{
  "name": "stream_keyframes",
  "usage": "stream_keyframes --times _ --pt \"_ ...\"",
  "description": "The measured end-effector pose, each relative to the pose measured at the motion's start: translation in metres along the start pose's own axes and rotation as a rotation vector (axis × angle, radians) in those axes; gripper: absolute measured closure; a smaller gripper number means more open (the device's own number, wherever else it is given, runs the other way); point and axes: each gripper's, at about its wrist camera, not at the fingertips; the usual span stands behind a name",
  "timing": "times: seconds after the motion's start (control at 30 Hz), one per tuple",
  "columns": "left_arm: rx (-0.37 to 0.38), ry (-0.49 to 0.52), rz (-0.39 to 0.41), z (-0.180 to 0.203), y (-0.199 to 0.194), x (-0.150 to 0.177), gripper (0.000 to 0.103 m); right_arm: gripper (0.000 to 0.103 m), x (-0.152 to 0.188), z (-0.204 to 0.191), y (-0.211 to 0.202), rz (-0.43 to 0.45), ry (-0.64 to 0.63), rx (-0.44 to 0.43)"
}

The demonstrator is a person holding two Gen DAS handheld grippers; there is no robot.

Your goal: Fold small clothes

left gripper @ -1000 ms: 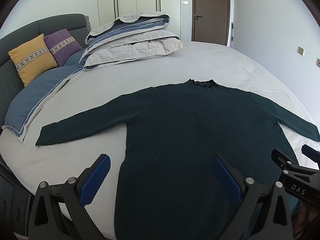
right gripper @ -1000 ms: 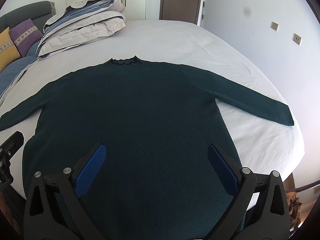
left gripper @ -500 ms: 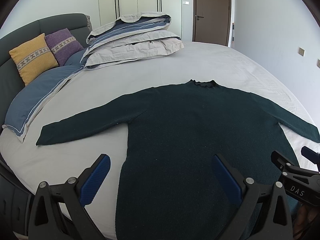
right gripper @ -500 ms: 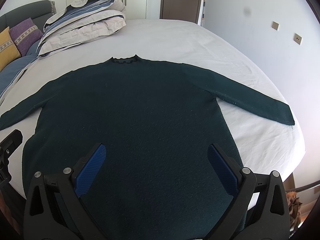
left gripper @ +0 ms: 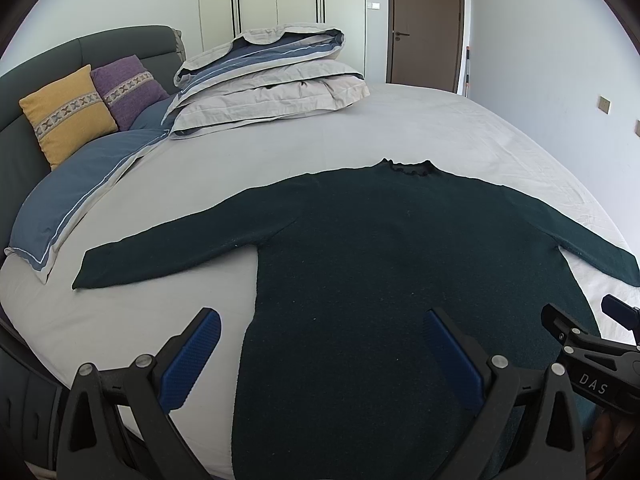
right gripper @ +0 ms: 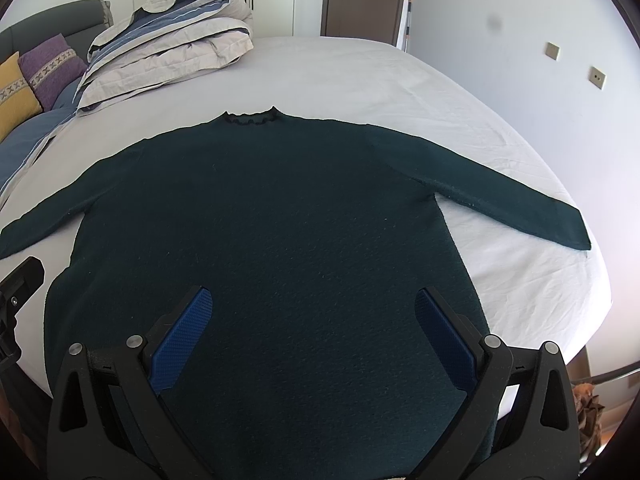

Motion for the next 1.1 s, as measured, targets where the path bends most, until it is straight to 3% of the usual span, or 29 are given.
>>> stream_keyframes --times 0.53,0.67,0.77,0.9,0.97,1.1 --pt "-0.046 0.028 0.022 0.0 -0.002 0.003 0.0 0.0 0.001 0.001 0.008 -0.021 0.01 -0.01" --pt "-0.065 0.07 0.041 0.007 0.0 0.006 0.0 0.0 -0.003 0.021 0.019 -0.039 0.079 -0.044" --pt "-0.055 0.065 0.032 0.007 0.005 0.005 0.0 0.0 -0.007 0.056 0.032 -0.06 0.187 -0.087" --pt "0.0 0.038 0.011 0.0 0.014 0.002 0.0 0.0 -0.011 0.134 0.061 -0.07 0.401 -0.134" --pt "0.042 -0.002 -0.006 -0.005 0.019 -0.001 0.0 0.004 -0.01 0.182 0.078 -0.073 0.522 -0.137" --pt "0.142 -0.102 -0.019 -0.013 0.029 -0.012 0.0 0.025 0.001 0.291 0.118 -0.069 0.781 -0.098"
Point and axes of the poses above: each gripper's, at about its wrist camera, not at the fingertips, and y roughly the way its jaws point, z to its right, x to its underside, and after that the axes turned 12 degrees about x, right-handed
